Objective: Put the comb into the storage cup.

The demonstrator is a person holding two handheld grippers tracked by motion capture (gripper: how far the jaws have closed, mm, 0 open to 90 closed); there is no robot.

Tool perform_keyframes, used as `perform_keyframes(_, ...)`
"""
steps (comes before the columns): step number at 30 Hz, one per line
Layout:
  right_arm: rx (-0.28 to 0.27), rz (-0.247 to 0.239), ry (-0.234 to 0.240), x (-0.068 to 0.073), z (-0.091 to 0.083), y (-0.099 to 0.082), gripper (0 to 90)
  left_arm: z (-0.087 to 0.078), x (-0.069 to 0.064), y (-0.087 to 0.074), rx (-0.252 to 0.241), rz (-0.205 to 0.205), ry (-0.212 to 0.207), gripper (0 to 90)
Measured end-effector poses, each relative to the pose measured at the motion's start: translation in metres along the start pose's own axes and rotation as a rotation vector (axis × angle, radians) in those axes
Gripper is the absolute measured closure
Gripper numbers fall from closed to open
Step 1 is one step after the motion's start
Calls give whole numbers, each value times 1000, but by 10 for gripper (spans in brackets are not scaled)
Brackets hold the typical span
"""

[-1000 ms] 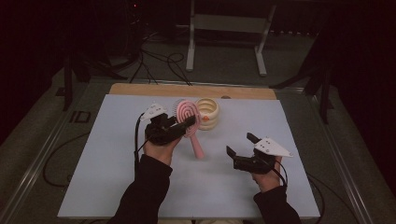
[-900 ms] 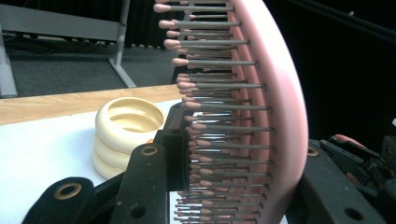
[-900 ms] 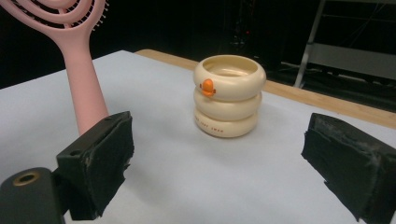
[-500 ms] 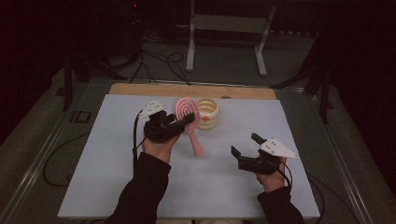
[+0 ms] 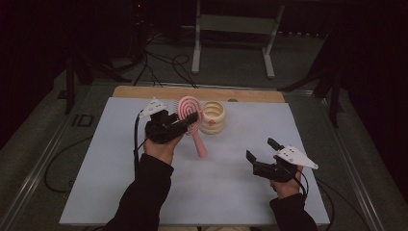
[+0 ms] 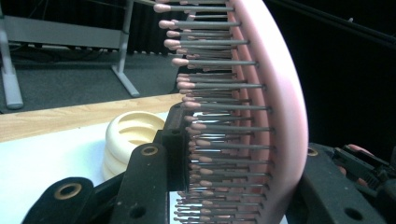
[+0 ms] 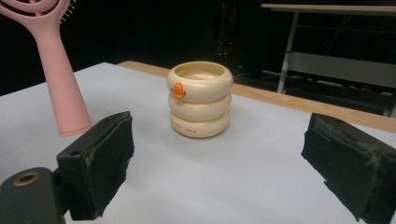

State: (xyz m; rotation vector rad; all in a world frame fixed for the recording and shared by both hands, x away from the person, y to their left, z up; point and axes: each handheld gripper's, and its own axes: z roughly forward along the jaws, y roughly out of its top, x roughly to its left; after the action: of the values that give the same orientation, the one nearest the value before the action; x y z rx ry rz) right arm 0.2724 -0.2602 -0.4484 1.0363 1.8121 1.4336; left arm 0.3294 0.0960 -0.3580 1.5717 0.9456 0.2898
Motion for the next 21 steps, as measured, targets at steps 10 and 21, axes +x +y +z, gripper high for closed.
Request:
perform_keyframes(10, 3, 6, -7, -1, -1, -3, 83, 0, 3, 6, -9, 13, -1, 649)
perform_keyframes(21, 6, 15, -4, -1, -2, -5, 84, 0, 6, 13, -14, 25, 8, 649)
